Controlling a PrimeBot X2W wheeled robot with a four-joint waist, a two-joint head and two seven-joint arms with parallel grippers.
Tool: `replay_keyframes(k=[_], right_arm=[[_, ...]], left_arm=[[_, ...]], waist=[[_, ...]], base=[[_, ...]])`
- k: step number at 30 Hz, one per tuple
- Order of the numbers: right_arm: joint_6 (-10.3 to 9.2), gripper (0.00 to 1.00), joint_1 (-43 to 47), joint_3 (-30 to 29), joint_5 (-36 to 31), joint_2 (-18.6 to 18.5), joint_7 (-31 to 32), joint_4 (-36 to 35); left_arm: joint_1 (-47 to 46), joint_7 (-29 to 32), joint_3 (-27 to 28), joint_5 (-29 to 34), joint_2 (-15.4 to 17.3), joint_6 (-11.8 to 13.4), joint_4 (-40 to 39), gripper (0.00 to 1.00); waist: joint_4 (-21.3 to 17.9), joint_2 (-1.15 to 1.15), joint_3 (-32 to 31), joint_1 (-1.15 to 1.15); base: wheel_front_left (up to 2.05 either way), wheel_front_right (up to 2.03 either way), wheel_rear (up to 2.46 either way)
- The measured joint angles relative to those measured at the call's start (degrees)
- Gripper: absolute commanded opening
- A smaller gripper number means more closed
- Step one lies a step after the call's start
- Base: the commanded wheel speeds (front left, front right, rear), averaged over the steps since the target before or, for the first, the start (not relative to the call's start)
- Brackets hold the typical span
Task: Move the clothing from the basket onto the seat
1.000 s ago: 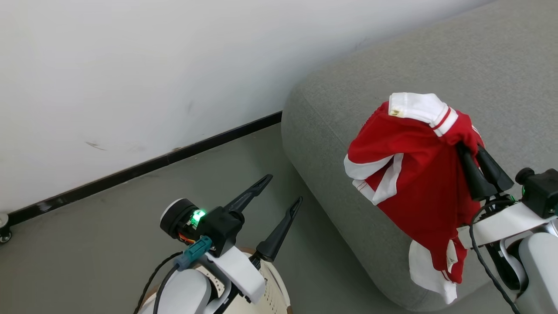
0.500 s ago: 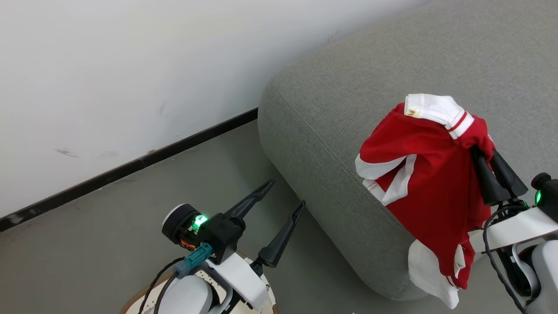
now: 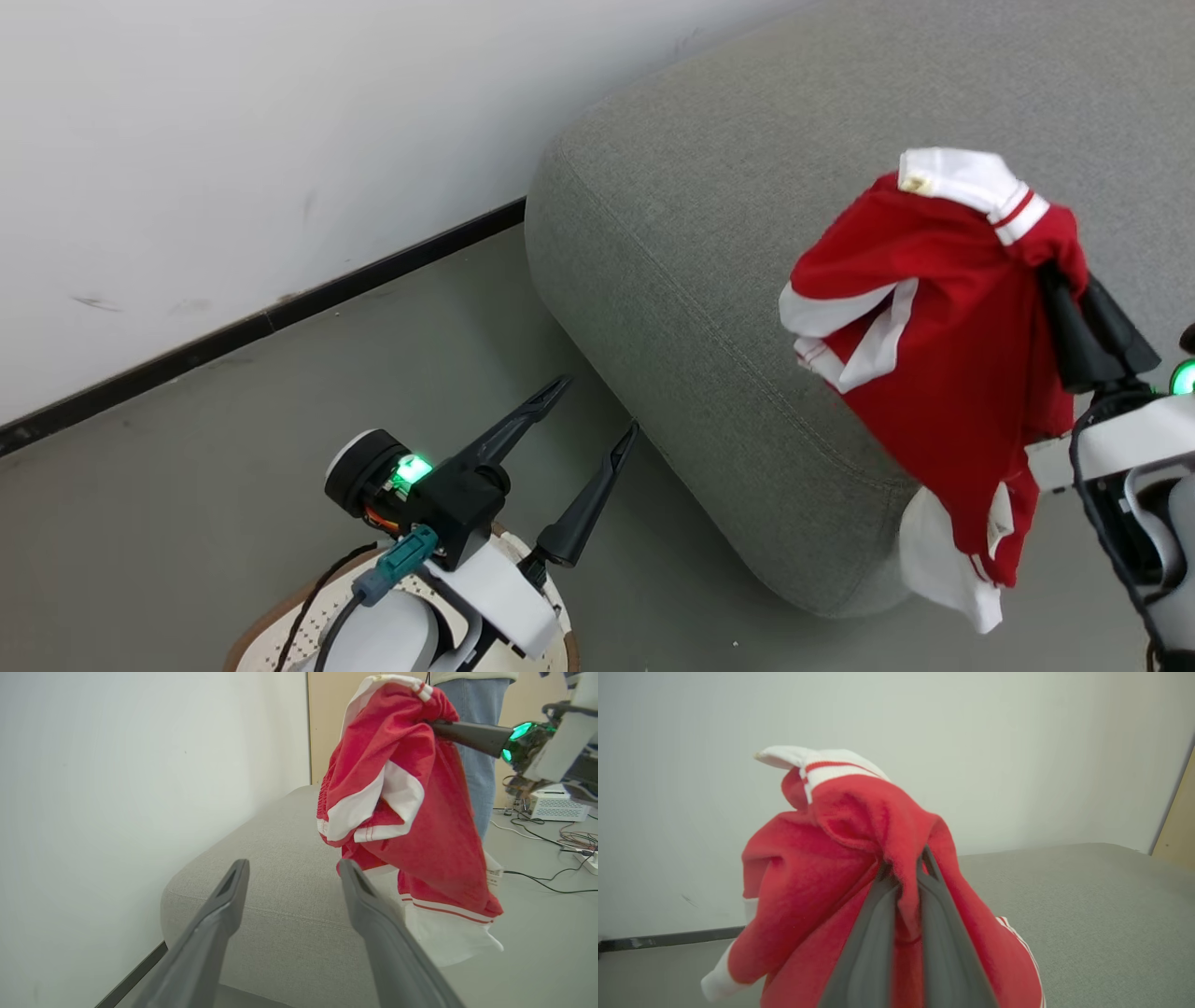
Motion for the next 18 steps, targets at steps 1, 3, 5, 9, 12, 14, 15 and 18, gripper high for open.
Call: replay_keyframes(k=[1,3,5,9,12,14,15,18], right_arm=[[0.00,0.00,-1.01,-0.15,0.30,-0.25,0.02,0.10],[0.00,0.00,-3.24,-0.58,0.62,-0.78,0.54,0.27],[0.00,0.00,-5.60,-0.84,0.91,-1.59,1.03,0.71],[0.00,0.00,-10.03,-1.38,1.31,-3.52,2.32,2.47],[0.00,0.00,-13.51,-2.09,1.68,-5.00,3.23,4.28],[0.00,0.00,-15.90,-2.94,2.35,-5.73,3.48,5.38],[0.00,0.00,-17.10,-3.23,2.38,-6.15,3.53,5.82],[0.00,0.00,-20.47,-4.20,2.71,-6.86,3.71,7.30]], left_arm=[[0.00,0.00,0.07,0.13,0.22,0.22,-0.21,1.00],[0.00,0.01,0.30,0.65,0.53,0.63,-0.69,1.00],[0.00,0.02,0.45,1.02,0.73,0.93,-1.30,1.00],[-0.02,0.26,1.15,1.42,1.21,1.80,-2.43,1.00],[-0.38,0.55,1.80,1.51,1.69,2.41,-3.54,1.00],[-0.93,0.75,2.04,1.76,1.80,2.45,-4.35,1.00],[-1.17,1.11,2.05,1.97,1.85,2.52,-4.82,1.00],[-1.90,1.57,1.99,2.40,1.93,2.70,-6.10,1.00]], waist=[[0.03,0.00,0.30,0.00],[0.14,0.00,0.91,0.00],[0.30,0.00,1.55,0.00],[0.81,0.00,2.96,0.00],[1.30,0.00,4.10,0.00],[1.67,0.00,4.89,0.01],[1.87,0.00,5.31,0.00],[2.51,0.00,6.58,0.00]], base=[[0.00,0.00,0.00],[0.00,0.00,0.00],[0.00,0.00,0.00],[0.00,0.00,0.00],[0.00,0.00,0.00],[0.00,0.00,0.00],[0.00,0.00,0.00],[0.00,0.00,0.00]])
